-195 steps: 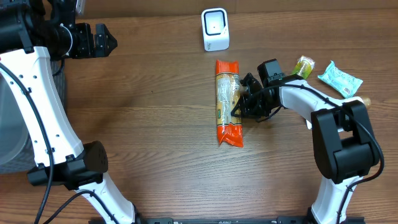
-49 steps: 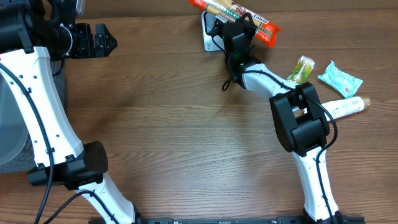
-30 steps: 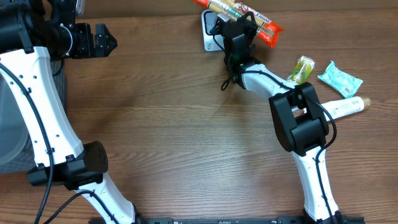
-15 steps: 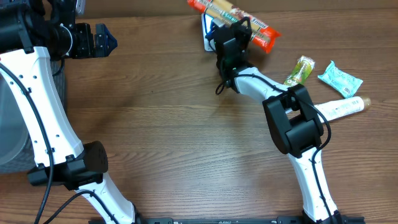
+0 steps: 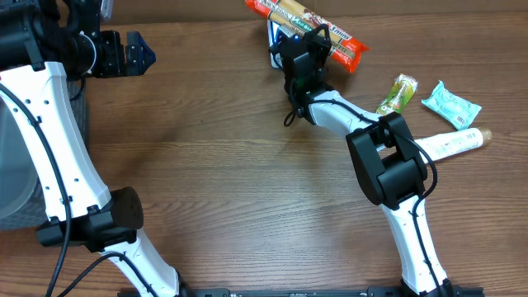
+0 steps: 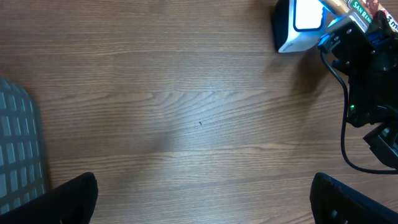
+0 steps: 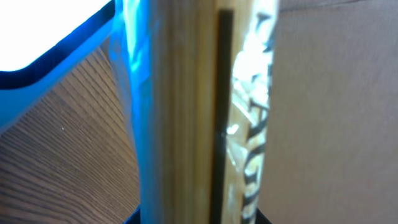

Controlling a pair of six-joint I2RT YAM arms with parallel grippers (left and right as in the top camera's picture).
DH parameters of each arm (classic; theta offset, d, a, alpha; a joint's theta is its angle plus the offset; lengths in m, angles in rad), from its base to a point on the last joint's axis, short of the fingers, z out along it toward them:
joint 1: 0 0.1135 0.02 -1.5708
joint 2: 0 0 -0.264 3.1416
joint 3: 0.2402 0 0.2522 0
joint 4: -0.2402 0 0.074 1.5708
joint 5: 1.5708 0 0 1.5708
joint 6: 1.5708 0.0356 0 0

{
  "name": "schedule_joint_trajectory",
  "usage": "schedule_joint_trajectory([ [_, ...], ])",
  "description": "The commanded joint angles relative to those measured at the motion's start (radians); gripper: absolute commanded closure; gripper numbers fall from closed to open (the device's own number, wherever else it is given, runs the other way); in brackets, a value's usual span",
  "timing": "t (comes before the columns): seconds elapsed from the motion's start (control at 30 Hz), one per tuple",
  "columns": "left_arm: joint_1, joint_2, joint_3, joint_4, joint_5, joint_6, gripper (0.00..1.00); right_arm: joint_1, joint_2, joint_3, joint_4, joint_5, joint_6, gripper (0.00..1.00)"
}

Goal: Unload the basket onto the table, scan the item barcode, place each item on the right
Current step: 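Hold the spaghetti packet in front of the scanner with right gripper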

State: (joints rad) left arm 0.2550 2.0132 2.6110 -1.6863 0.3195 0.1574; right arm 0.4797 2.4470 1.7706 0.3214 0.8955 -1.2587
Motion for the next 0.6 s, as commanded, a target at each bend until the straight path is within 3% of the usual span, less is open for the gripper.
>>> schedule_joint_trajectory([
  [0.0, -0.008, 0.010, 0.002, 0.000, 0.013, 0.003, 0.00, -0.004, -0.035, 0.027, 0.051, 0.055, 0.032, 0.96],
  [0.4, -0.008, 0.010, 0.002, 0.000, 0.013, 0.003, 0.00, 0.026, -0.042, 0.027, 0.221, 0.155, -0.159, 0.96],
  [0.57, -0.008, 0.010, 0.002, 0.000, 0.013, 0.003, 0.00, 0.057, -0.104, 0.027, 0.254, 0.167, -0.163, 0.96],
])
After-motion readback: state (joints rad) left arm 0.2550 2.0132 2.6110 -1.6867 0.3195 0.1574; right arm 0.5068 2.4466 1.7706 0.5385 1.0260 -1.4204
